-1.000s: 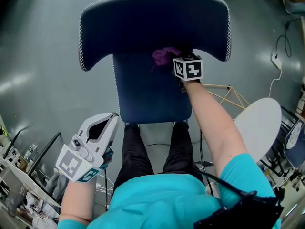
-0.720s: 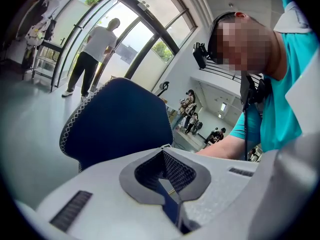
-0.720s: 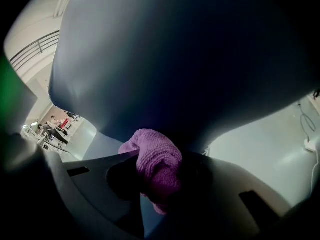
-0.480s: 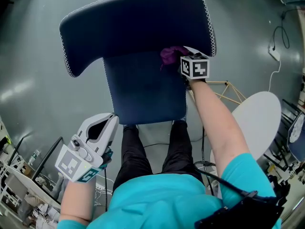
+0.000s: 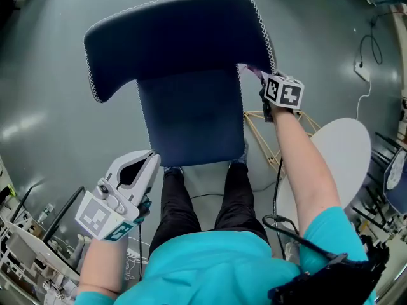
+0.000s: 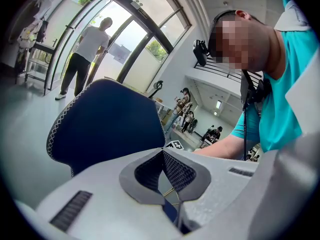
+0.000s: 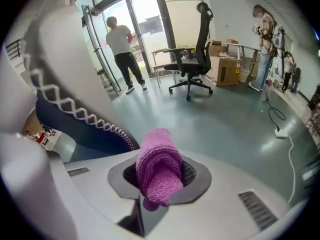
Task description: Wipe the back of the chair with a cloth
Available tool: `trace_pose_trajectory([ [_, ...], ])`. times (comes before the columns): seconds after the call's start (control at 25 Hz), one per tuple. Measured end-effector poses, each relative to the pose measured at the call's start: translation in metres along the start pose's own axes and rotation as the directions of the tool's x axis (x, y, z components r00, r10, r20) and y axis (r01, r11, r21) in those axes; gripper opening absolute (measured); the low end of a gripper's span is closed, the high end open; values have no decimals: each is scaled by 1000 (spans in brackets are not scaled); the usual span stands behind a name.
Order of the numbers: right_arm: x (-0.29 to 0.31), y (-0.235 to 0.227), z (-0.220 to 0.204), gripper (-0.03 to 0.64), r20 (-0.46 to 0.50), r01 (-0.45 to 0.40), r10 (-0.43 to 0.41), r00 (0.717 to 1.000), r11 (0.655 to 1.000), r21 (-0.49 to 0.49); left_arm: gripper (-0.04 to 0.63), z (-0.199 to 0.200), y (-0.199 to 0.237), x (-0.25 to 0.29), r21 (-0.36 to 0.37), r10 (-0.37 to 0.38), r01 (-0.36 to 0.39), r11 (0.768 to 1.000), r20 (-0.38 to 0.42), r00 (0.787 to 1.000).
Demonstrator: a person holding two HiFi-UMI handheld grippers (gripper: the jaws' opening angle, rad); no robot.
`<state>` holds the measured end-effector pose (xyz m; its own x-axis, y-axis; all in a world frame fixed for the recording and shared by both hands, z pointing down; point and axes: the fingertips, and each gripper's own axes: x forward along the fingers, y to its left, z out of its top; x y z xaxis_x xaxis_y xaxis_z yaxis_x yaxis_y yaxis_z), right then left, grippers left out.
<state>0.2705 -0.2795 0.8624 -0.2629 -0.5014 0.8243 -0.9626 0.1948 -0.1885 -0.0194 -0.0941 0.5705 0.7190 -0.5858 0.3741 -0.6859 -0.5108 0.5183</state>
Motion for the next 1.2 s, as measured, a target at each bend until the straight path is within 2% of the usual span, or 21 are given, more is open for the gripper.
trace_pose_trajectory([
  [0.4, -85, 35, -17, 80, -24, -88, 88, 996, 996, 13, 5, 30, -28, -32, 40, 29, -31, 999, 53, 998],
  [0.56, -120, 69, -12, 80, -17, -138, 138, 990, 990, 10, 5, 49, -37, -60, 46, 55, -59, 997, 92, 994],
  [0.92, -218, 157, 41, 80, 55, -222, 227, 972, 972, -80, 5, 107, -57, -135, 80, 77, -94, 992, 187, 979],
  [1.2, -302, 214, 105, 80, 147, -299, 313, 938, 948, -113, 5, 161, -78, -182, 122, 43, -76, 990, 254, 966],
])
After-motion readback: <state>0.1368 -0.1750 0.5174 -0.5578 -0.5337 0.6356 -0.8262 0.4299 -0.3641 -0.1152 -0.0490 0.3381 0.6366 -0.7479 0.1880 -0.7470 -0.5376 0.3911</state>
